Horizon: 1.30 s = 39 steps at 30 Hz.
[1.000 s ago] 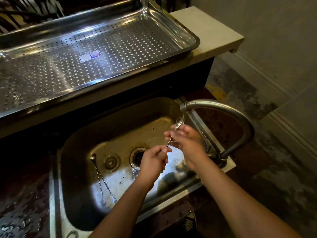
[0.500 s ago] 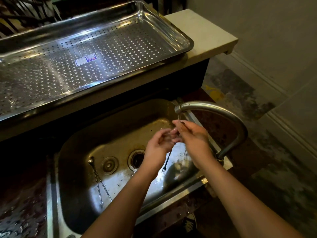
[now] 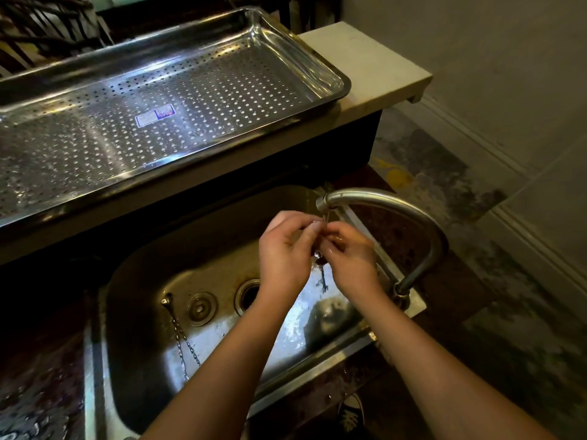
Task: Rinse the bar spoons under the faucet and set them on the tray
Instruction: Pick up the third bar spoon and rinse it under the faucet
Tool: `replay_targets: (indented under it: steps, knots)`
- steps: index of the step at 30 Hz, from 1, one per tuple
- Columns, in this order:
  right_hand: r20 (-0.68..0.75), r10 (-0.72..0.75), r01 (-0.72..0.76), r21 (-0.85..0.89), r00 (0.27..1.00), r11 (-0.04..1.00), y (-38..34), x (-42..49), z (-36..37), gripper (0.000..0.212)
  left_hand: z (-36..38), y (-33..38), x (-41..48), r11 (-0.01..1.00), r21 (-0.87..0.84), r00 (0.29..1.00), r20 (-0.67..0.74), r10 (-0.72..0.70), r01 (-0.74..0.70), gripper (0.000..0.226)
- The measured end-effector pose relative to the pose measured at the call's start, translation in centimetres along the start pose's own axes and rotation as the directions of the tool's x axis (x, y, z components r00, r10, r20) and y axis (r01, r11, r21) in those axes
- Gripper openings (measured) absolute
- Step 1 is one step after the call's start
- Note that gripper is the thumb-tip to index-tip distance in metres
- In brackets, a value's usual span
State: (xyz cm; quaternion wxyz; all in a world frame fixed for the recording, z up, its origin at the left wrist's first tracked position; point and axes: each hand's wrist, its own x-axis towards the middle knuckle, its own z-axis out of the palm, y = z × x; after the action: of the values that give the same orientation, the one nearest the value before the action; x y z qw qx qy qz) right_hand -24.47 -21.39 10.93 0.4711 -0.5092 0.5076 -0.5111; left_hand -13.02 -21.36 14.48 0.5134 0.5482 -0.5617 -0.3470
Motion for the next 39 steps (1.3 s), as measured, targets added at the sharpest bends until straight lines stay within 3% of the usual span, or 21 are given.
replay_targets:
  steps: [4, 9, 13, 15, 18, 23, 30, 32, 34, 35, 37, 39]
  knots:
    - [0.104, 0.004, 0.001, -0.054, 0.995, 0.999, 0.2, 0.7, 0.1, 0.035, -0.5, -0.1, -0.4, 0.984, 0.177, 0.999, -0.023, 0.042, -0.037, 0.012]
    - [0.128, -0.002, 0.013, -0.083, 0.992, 0.996, 0.9, 1.0, 0.1, 0.026, -1.6, 0.1, 1.0, 0.948, 0.283, 0.988, 0.092, 0.127, -0.148, 0.010]
    - [0.110, 0.034, -0.022, -0.109, 0.993, 0.994, 1.0, 1.4, 0.0, 0.037, -2.1, -0.1, 0.4, 1.000, 0.025, 0.998, -0.061, -0.018, 0.019, 0.013]
    - [0.071, 0.144, -0.124, -0.227, 0.987, 0.966, 1.5, 1.3, -0.2, 0.027, -2.5, -0.1, 0.3, 0.979, -0.169, 0.975, -0.172, -0.140, 0.111, 0.014]
    - [0.000, 0.203, -0.198, -0.213, 0.979, 0.957, 1.8, 1.0, -0.1, 0.020, -3.5, -0.4, 0.5, 0.913, -0.364, 0.941, -0.201, -0.272, 0.186, 0.011]
    - [0.059, 0.177, -0.158, -0.248, 0.982, 0.956, 1.8, 1.1, 0.6, 0.016, -3.4, -0.6, -0.6, 0.877, -0.397, 0.933, -0.114, -0.341, 0.272, 0.007]
    - [-0.173, 0.251, -0.285, -0.212, 0.952, 0.935, 3.8, 1.4, -0.3, 0.018, -6.5, -0.9, 0.0, 0.851, -0.480, 0.830, -0.371, -0.416, 0.212, 0.008]
    - [-0.258, 0.338, -0.333, 0.065, 0.905, 0.941, 3.8, 1.3, 0.3, 0.015, -6.8, -1.3, -0.4, 0.814, -0.531, 0.787, -0.387, -0.481, 0.236, 0.009]
    - [-0.238, 0.503, -0.340, 0.498, 0.831, 0.797, 3.4, 1.5, 1.0, 0.028, -6.6, -1.6, -1.0, 0.770, -0.586, 0.748, -0.387, -0.539, 0.252, 0.008]
    - [-0.199, 0.553, -0.334, 0.619, 0.809, 0.711, 3.0, 1.4, 1.3, 0.032, -6.5, -1.7, -1.4, 0.752, -0.605, 0.734, -0.382, -0.561, 0.260, 0.007]
    - [-0.131, 0.589, -0.334, 0.718, 0.797, 0.611, 2.4, 1.2, 1.7, 0.031, -6.3, -2.0, -2.0, 0.733, -0.623, 0.721, -0.372, -0.585, 0.273, 0.004]
    - [-0.088, 0.590, -0.356, 0.723, 0.803, 0.592, 2.2, 0.9, 1.6, 0.026, -6.1, -2.2, -2.8, 0.722, -0.629, 0.725, -0.349, -0.594, 0.289, 0.003]
